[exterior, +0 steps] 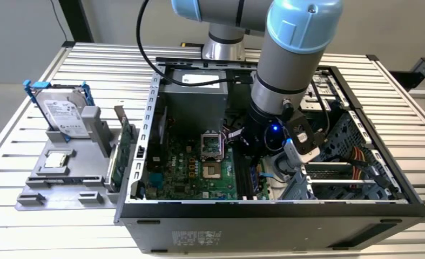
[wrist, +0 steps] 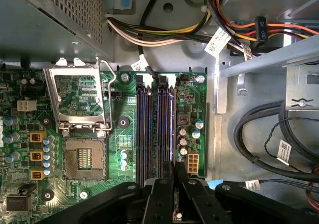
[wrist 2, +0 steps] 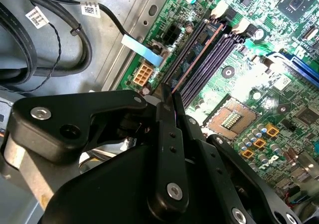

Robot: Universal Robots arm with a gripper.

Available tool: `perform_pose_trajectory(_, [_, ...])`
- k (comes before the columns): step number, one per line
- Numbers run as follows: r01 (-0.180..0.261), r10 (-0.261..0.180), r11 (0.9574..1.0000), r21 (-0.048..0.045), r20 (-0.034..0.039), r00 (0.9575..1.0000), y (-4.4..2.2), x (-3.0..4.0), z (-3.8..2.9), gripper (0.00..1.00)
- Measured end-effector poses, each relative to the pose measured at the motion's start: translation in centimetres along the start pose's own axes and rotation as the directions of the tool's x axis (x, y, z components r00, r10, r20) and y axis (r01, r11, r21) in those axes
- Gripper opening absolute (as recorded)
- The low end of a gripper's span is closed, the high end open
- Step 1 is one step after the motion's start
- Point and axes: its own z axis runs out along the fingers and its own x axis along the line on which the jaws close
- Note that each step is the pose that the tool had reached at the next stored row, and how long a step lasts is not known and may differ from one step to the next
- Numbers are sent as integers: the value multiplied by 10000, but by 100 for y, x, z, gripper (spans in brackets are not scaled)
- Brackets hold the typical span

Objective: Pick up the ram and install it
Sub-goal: 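Insert the ram into the slot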

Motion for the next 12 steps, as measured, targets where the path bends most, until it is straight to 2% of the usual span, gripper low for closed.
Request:
perform_pose_trajectory(2, [0,0,9999,-101,-3,10000,-1,2,61,0])
perform_pose_trajectory(3, [0,0,9999,-125,-2,10000,-1,2,68,0])
perform_pose_trajectory(9, [36,-36,9999,-158,3,10000,4,1,76,0])
perform_pose_trajectory(10, [42,-42,9999,-147,1,10000,3,1,76,100])
perform_pose_trajectory(12, [55,-55,9999,-137,0,10000,0,1,73,100])
